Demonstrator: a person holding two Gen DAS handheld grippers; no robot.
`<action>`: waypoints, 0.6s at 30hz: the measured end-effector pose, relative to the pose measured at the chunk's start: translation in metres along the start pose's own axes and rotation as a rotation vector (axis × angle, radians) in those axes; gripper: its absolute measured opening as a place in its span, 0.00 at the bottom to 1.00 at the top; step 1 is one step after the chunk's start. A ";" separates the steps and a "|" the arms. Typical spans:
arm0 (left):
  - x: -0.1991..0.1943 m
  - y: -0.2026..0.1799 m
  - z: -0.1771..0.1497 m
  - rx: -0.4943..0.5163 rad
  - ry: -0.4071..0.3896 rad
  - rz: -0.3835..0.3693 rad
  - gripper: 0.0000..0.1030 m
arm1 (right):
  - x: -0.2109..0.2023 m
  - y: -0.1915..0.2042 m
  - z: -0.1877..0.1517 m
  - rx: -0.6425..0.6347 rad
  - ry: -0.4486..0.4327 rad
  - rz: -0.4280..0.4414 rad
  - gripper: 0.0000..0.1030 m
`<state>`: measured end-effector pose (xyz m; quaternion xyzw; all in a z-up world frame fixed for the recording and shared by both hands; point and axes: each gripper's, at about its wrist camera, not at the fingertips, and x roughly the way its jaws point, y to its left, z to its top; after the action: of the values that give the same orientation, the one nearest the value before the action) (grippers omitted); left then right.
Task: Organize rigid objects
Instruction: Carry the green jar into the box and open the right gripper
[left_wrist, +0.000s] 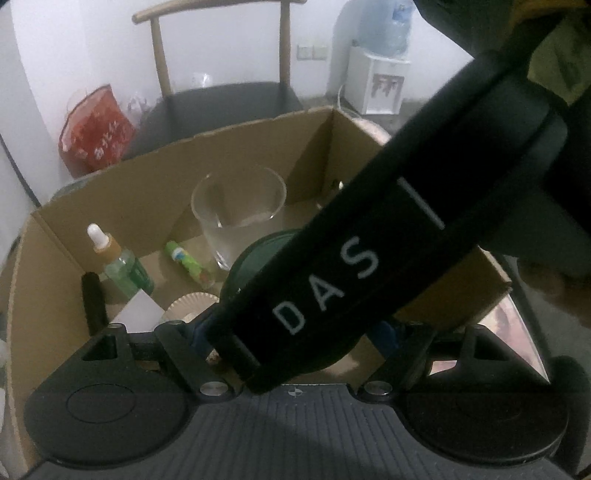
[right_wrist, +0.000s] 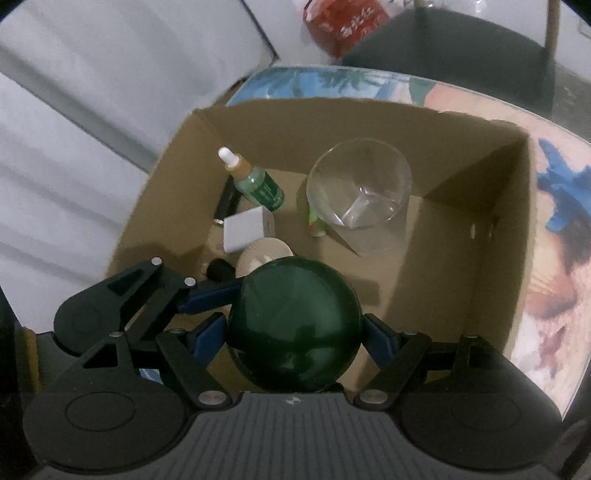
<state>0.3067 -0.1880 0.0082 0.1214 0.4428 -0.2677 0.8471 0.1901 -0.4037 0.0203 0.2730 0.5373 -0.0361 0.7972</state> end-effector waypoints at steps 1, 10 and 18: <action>-0.019 -0.031 -0.029 -0.003 0.007 -0.004 0.79 | 0.001 -0.001 -0.001 -0.007 0.012 -0.002 0.79; -0.028 -0.054 -0.043 -0.070 0.078 -0.059 0.79 | 0.020 -0.008 0.003 -0.003 0.109 0.021 0.79; -0.043 -0.043 -0.043 -0.093 0.051 -0.079 0.84 | 0.048 -0.017 0.005 0.013 0.186 0.011 0.78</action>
<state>0.2331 -0.1894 0.0196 0.0710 0.4805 -0.2769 0.8291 0.2084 -0.4089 -0.0268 0.2836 0.6071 -0.0097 0.7422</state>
